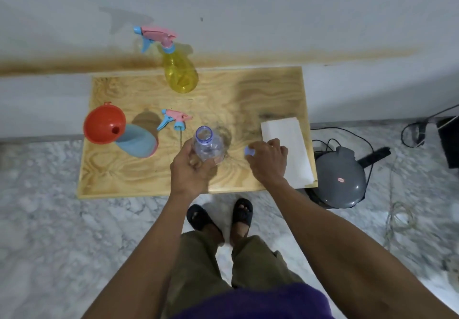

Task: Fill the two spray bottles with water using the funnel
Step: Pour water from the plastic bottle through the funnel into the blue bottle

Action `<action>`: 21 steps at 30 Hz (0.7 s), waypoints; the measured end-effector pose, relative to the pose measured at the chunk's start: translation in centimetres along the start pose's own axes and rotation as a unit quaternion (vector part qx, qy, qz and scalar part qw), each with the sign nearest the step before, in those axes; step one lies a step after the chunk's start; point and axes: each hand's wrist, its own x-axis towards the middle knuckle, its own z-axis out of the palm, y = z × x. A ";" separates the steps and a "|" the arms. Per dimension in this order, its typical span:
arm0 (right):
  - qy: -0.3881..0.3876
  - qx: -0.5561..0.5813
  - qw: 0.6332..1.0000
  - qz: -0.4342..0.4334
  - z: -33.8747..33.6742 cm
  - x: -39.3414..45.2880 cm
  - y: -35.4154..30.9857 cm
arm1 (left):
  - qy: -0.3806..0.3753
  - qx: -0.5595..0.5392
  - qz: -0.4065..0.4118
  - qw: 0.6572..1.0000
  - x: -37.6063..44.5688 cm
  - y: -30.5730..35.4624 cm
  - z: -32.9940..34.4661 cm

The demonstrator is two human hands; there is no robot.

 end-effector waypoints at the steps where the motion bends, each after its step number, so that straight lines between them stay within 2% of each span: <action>1: -0.005 -0.012 1.000 -0.001 0.2 0.1 0.2 | 0.005 0.013 -0.001 1.000 0.0 -0.1 0.0; 8: -0.023 -0.006 1.000 -0.004 0.0 0.3 0.6 | -0.001 -0.024 -0.011 1.000 0.1 0.4 -0.1; 11: 0.025 0.139 0.990 0.004 -1.4 -0.6 -0.7 | 0.004 -0.045 -0.017 0.999 0.1 0.3 0.0; 14: 0.057 0.316 0.946 -0.048 -4.0 -2.5 -2.9 | 0.009 -0.024 -0.015 1.000 -0.2 0.5 0.0; 16: 0.038 0.350 0.930 -0.102 -5.5 -3.6 -4.6 | 0.016 0.004 -0.009 1.000 -0.4 0.8 -0.1; 18: 0.023 0.341 0.927 -0.155 -5.6 -3.9 -5.9 | 0.035 -0.032 -0.031 0.998 -0.5 1.3 -0.2; 19: 0.020 0.339 0.925 -0.170 -5.4 -3.9 -6.2 | 0.040 -0.043 -0.049 0.997 -0.6 1.5 -0.3; 21: 0.007 0.352 0.921 -0.165 -4.8 -3.7 -6.6 | 0.040 0.017 -0.020 0.999 -1.0 1.5 -0.2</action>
